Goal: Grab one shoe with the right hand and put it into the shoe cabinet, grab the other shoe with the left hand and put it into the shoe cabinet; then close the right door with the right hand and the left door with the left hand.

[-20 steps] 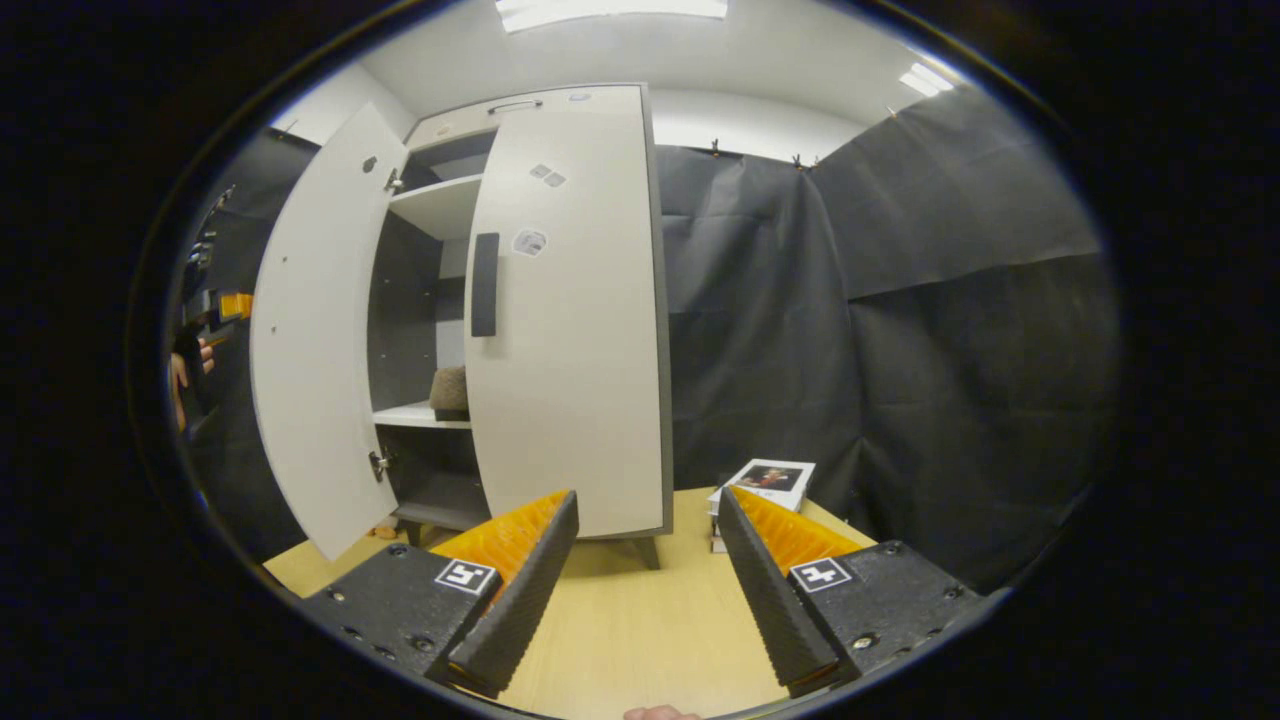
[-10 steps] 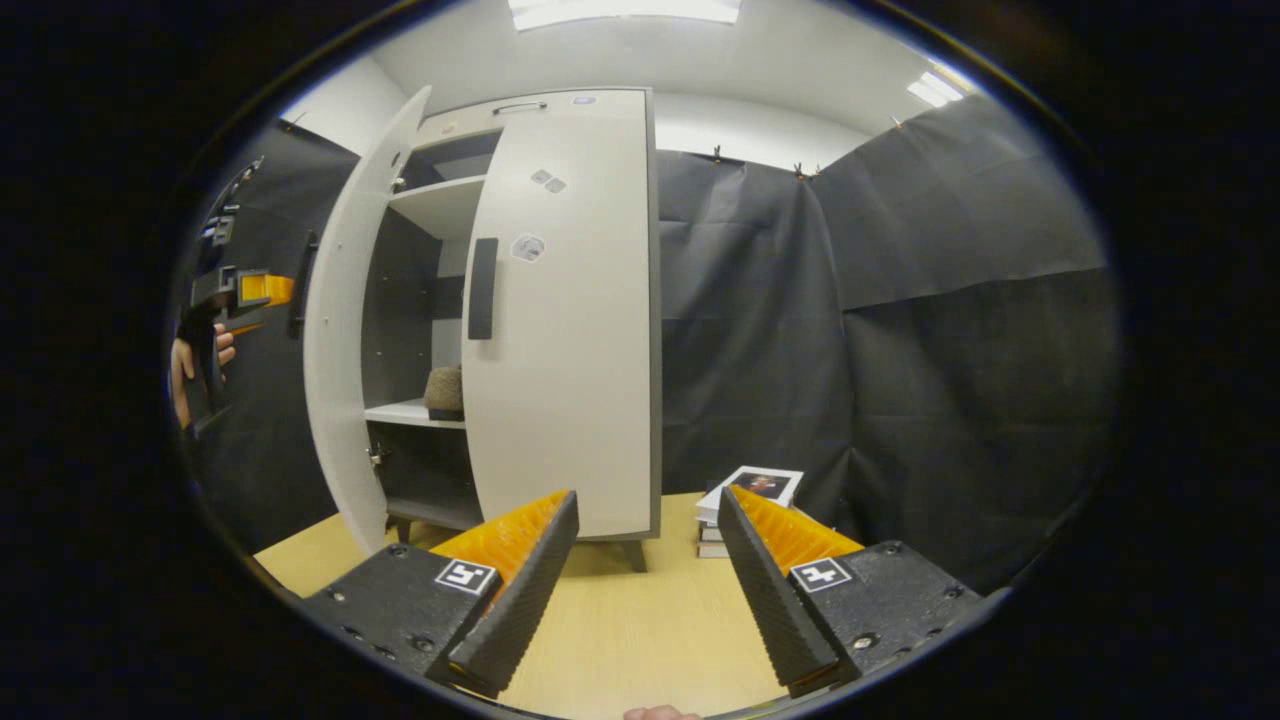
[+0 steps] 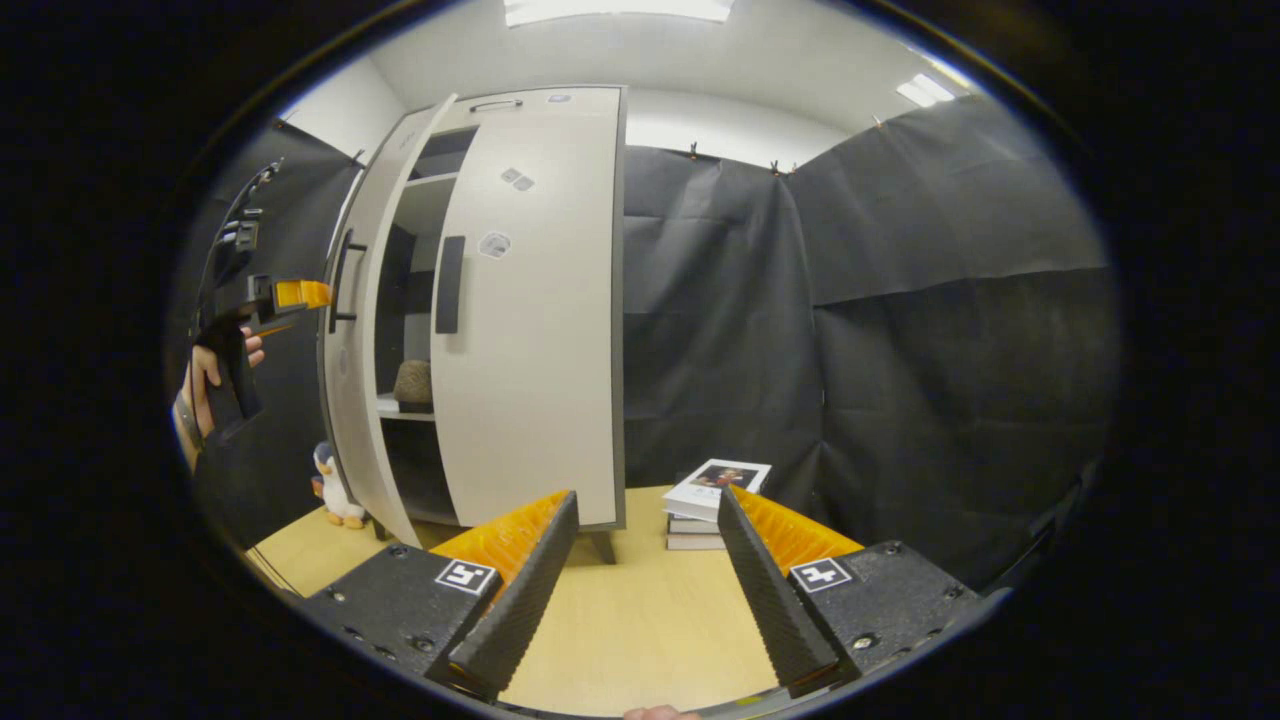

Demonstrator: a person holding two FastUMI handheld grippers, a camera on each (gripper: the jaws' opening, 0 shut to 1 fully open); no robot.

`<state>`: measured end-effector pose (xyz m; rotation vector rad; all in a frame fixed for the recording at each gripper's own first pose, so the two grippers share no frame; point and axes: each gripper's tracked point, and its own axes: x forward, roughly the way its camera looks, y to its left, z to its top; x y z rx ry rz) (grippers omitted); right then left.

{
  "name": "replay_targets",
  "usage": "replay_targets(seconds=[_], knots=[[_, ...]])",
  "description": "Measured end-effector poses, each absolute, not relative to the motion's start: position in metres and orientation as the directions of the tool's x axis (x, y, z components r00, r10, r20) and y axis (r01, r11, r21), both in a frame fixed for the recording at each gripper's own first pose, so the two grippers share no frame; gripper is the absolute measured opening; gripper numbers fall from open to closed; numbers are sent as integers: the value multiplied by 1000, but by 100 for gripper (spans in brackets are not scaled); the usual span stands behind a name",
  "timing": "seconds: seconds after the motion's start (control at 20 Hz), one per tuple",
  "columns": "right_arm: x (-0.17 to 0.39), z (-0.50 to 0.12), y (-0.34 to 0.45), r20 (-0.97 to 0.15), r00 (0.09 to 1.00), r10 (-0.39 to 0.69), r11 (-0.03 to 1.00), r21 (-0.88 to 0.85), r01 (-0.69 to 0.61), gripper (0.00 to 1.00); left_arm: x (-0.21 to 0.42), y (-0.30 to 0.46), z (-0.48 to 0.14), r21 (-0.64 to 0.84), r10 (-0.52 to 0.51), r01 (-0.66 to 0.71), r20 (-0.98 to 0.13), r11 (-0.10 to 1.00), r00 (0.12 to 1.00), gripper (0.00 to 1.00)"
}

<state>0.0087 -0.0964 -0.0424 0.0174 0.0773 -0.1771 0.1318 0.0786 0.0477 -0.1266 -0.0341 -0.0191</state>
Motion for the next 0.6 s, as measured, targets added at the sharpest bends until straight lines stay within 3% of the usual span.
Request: replay_targets(seconds=[0.3,0.6], knots=[[18,-45,-81,-83,988,-129,991,32,132,91,80,74,56,-64,-19,21,37,998,999,94],[23,-58,-55,-108,993,-54,998,25,57,92,23,48,18,-38,-39,38,-15,999,999,94]])
